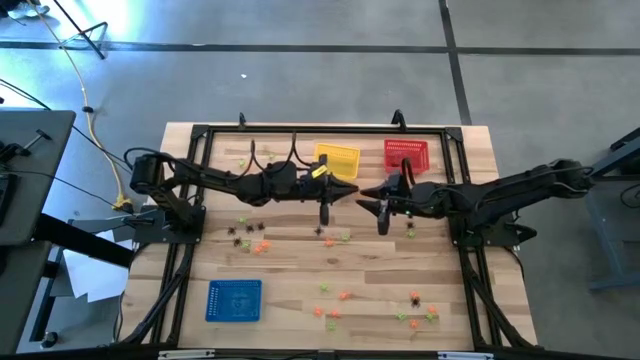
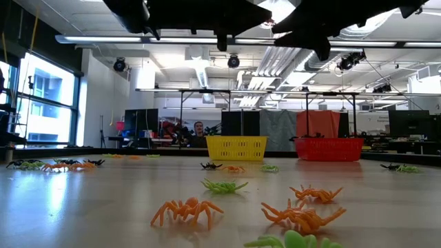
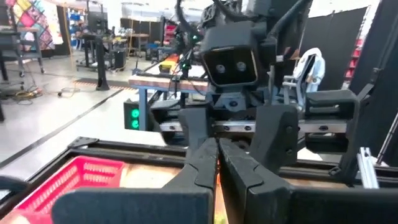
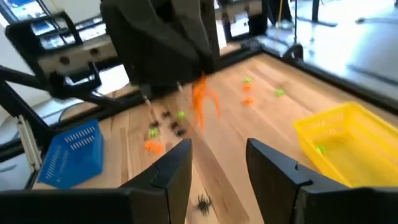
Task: Sort Halloween decoration
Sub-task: Put the orange spider toy into the blue bin
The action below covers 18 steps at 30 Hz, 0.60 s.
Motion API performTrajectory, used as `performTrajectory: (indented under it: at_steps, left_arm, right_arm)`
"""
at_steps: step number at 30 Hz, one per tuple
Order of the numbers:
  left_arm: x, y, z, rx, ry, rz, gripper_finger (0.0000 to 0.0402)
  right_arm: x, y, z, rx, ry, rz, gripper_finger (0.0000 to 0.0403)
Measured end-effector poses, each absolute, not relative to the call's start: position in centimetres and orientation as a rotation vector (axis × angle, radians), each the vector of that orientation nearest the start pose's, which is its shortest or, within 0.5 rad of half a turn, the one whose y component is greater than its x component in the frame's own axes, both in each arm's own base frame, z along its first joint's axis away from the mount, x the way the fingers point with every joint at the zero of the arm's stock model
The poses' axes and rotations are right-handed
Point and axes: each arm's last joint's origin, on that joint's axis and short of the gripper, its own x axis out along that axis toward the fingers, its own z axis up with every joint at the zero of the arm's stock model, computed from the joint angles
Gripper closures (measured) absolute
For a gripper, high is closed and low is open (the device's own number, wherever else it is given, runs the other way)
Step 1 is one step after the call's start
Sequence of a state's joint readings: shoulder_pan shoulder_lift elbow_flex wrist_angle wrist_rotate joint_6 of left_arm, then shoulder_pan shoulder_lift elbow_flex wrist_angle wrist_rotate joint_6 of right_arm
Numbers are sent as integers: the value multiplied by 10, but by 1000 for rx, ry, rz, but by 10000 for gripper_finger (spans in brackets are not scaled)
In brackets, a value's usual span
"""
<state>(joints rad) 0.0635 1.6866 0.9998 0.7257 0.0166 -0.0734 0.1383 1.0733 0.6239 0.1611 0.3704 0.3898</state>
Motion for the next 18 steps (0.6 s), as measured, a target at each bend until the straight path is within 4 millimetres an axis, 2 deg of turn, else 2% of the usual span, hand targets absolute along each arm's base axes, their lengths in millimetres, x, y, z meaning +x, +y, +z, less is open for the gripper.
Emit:
performTrajectory:
  at_steps: [5, 7, 13, 18]
  left_arm:
    - [362, 33, 273, -69, 10, 80, 401]
    - [355, 29, 275, -82, 87, 75, 401]
    - [326, -12, 268, -204, 440, -2, 401]
    - [288, -54, 275, -436, 661, -38, 401]
  right_arm:
    - [222, 20, 252, 359, 303, -308, 257]
    - [219, 20, 251, 370, 330, -318, 259]
    - [215, 19, 245, 360, 403, -337, 265]
    - [215, 19, 244, 358, 411, -340, 265]
